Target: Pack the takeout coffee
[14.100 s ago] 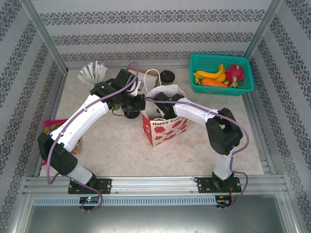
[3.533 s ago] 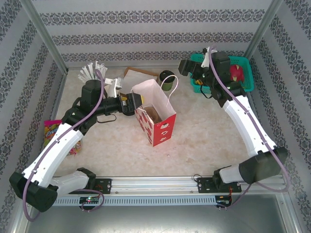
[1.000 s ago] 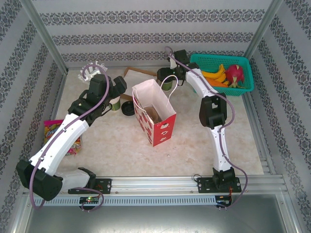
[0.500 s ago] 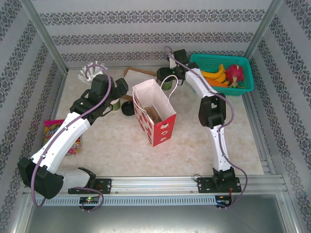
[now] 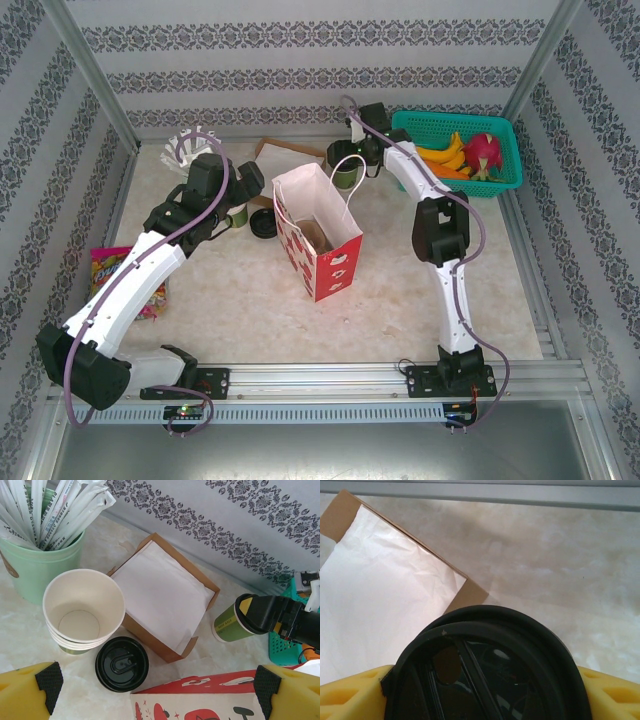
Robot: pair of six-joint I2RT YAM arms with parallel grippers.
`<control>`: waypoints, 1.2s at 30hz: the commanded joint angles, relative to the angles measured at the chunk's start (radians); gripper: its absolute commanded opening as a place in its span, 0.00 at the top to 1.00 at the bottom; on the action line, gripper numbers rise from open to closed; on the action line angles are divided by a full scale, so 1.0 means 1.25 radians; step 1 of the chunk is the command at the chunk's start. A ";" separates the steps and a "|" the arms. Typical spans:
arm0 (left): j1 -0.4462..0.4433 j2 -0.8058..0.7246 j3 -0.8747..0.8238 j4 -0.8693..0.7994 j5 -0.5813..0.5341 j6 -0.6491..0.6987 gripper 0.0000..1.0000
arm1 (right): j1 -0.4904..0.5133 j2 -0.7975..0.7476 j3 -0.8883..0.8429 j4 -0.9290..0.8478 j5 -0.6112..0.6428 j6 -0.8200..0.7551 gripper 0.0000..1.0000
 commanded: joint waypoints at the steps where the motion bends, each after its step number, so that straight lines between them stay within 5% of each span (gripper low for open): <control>1: 0.010 -0.010 0.028 -0.009 0.029 0.031 0.00 | -0.010 -0.073 -0.066 -0.016 -0.002 0.007 0.30; 21: 0.009 -0.062 -0.006 0.092 0.167 0.117 0.00 | -0.016 -0.534 -0.786 0.191 0.056 0.039 0.31; 36: 0.009 -0.063 -0.004 0.097 0.217 0.139 0.00 | -0.029 -0.785 -1.104 0.251 0.064 0.080 0.27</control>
